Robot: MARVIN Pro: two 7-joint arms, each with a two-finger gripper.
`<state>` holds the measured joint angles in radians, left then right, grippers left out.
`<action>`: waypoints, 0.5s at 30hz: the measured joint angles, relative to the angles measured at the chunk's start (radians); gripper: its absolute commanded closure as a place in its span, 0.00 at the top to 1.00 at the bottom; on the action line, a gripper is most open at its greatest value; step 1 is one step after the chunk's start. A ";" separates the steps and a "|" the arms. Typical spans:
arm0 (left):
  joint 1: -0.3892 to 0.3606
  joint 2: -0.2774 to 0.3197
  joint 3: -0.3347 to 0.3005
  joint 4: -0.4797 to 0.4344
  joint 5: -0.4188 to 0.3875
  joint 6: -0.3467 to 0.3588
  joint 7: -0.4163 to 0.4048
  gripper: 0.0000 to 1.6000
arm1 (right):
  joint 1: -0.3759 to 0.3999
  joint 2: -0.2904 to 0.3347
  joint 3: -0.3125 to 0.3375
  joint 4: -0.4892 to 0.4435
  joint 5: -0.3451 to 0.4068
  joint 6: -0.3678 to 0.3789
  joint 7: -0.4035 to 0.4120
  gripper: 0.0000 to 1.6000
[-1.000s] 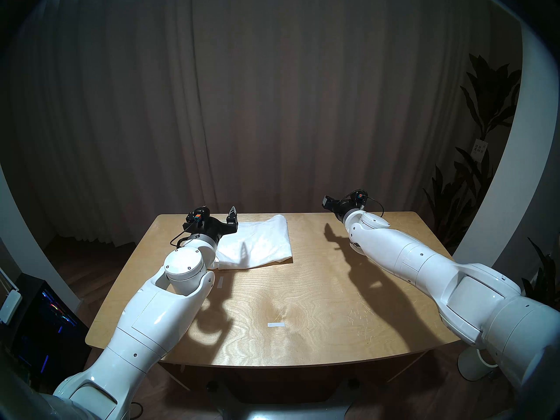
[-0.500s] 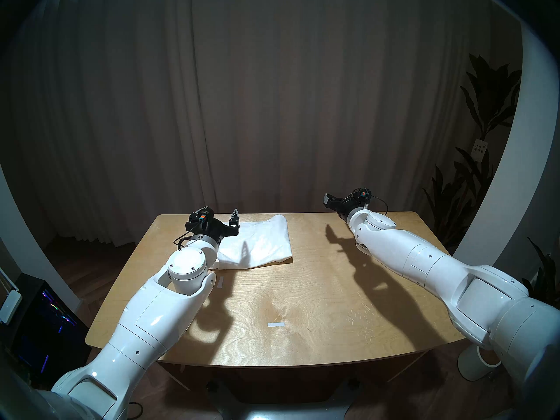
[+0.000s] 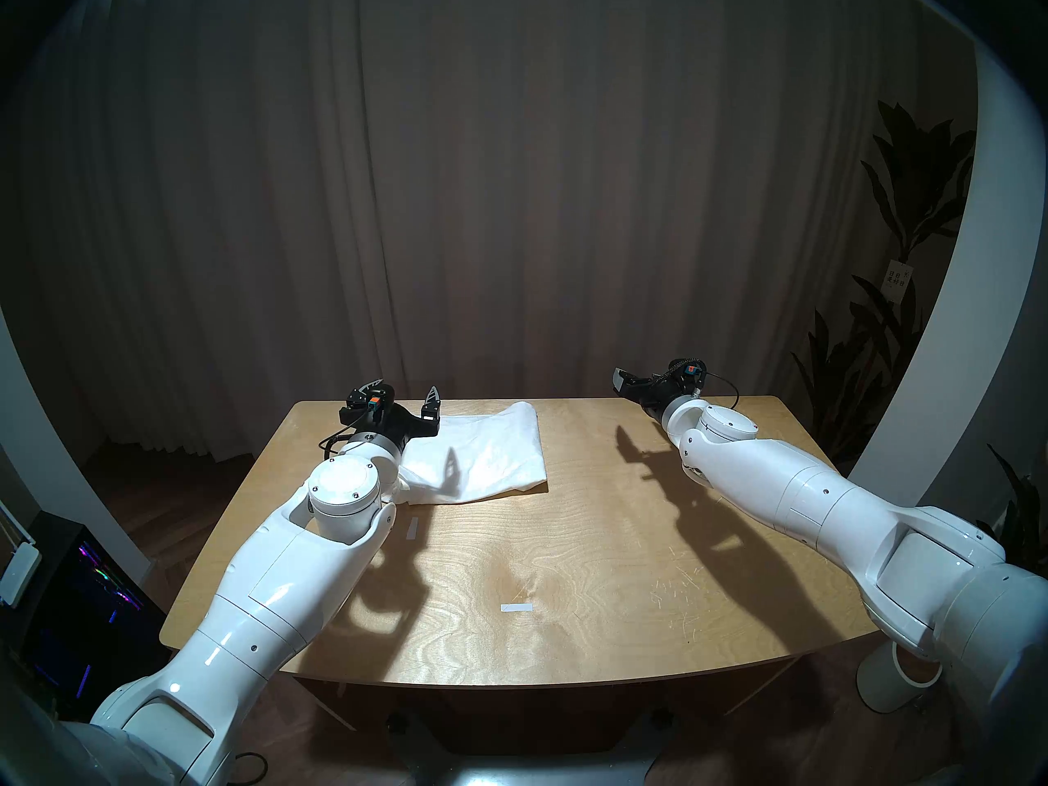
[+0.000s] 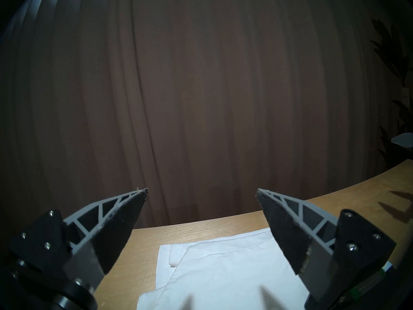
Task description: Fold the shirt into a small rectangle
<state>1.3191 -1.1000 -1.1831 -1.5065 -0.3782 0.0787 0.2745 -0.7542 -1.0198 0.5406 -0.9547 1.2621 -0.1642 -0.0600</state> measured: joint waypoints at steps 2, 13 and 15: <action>-0.003 0.003 -0.002 0.004 0.002 0.000 -0.002 1.00 | -0.008 0.010 -0.001 -0.011 -0.004 -0.001 0.003 1.00; -0.014 0.018 -0.008 0.037 0.019 0.000 -0.015 1.00 | -0.048 0.077 -0.003 -0.104 -0.036 -0.021 0.014 1.00; -0.014 0.020 -0.008 0.044 0.022 0.000 -0.018 1.00 | -0.049 0.093 0.000 -0.127 -0.043 -0.028 0.014 1.00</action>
<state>1.3051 -1.0804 -1.1914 -1.4630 -0.3558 0.0788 0.2563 -0.8036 -0.9264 0.5407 -1.0816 1.2192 -0.1924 -0.0456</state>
